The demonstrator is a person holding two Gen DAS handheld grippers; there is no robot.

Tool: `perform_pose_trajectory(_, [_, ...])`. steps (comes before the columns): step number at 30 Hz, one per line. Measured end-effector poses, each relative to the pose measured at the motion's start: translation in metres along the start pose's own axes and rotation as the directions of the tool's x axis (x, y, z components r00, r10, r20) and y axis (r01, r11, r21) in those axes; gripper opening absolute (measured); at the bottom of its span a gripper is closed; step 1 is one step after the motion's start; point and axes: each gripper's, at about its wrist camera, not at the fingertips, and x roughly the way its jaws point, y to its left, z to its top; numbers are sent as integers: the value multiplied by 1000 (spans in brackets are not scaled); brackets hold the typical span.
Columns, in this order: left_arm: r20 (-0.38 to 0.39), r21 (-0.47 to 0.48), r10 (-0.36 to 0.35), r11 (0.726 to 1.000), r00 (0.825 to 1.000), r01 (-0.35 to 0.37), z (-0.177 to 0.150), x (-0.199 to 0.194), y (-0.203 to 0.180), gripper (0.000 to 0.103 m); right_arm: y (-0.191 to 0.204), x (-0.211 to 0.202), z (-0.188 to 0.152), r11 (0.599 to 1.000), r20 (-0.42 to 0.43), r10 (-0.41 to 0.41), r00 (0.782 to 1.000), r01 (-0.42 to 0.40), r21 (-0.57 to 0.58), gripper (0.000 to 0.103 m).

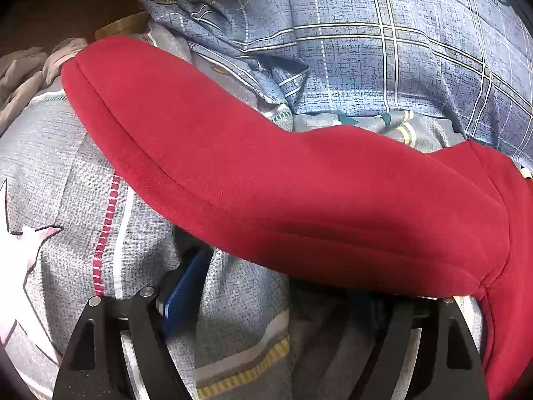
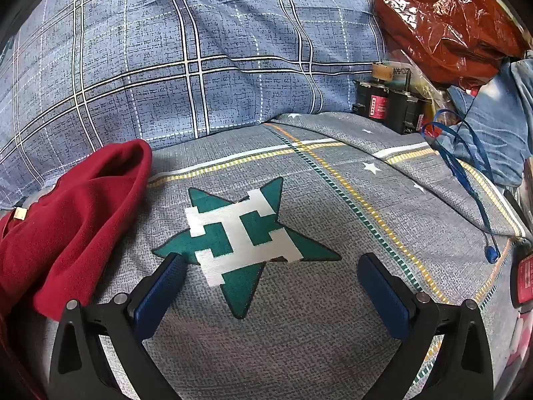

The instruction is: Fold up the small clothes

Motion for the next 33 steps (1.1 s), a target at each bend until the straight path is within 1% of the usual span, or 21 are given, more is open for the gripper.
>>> perform_pose_trajectory(25, [4,-1,0,1000,1000,0,0,-6,2,82,5,8,1,1000,0,-1,1000,1,1,103])
perform_pose_trajectory(26, [1,0,-2,1000,1000,2,0,2,0,82,5,8,1,1000,0,-2,1000,2,1,103])
perform_pose_trajectory(33, [0,-7,-10,1000,1000,10,0,1,4,82,6,10,1,1000,0,-3,1000,3,1,103])
